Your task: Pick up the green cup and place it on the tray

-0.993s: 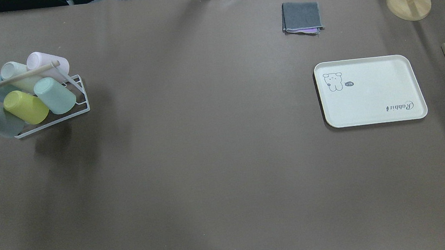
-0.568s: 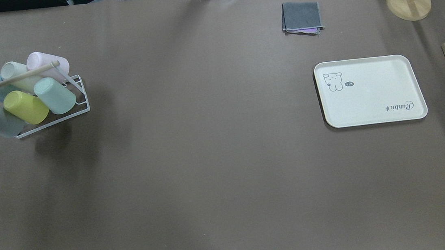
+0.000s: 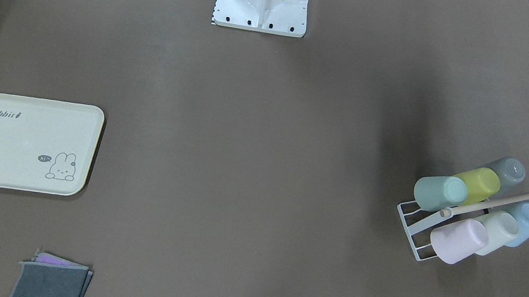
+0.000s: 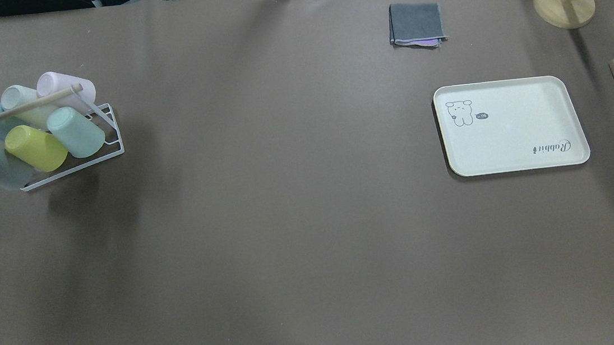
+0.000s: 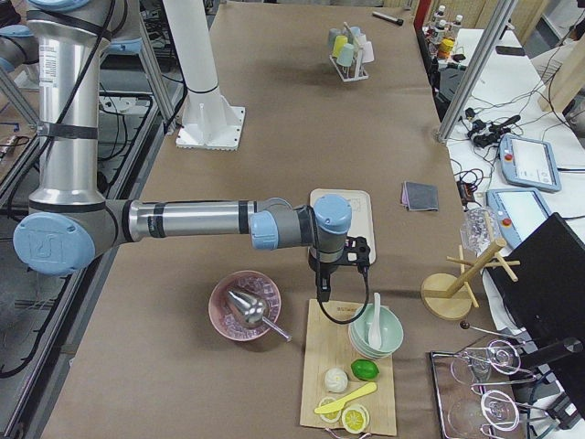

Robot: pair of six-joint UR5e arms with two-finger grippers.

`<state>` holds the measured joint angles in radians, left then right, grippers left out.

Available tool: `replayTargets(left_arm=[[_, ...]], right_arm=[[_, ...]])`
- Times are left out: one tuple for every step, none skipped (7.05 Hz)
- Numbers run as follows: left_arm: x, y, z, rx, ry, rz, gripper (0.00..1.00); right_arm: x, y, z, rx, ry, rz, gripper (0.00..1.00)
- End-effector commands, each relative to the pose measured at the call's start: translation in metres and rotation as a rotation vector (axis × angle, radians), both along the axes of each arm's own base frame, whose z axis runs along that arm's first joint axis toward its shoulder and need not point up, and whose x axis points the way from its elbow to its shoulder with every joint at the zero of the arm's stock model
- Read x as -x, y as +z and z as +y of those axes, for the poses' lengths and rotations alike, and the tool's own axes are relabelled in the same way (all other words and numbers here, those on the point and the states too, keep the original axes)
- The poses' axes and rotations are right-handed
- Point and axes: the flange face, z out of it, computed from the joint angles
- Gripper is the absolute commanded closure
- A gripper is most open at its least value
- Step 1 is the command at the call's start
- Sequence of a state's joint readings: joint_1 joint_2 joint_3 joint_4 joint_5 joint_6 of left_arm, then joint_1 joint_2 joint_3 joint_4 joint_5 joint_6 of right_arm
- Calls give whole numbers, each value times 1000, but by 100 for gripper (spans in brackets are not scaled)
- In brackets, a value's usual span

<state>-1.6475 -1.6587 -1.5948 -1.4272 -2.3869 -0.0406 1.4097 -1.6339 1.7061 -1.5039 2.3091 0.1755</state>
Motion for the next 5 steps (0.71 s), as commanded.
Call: replayTargets(left_arm=[[0, -9, -1, -17, 0, 2, 2], [0, -11, -1, -22, 0, 1, 2], [0, -10, 0, -17, 0, 2, 2], [0, -13, 0, -21, -1, 1, 2], [0, -17, 1, -27, -1, 1, 1]], right_arm=[[58, -21, -43, 30, -11, 3, 1], [78, -25, -72, 43, -11, 3, 0], [105, -25, -77, 91, -2, 6, 1], [133, -23, -79, 91, -36, 17, 1], [159, -26, -83, 82, -56, 53, 1]])
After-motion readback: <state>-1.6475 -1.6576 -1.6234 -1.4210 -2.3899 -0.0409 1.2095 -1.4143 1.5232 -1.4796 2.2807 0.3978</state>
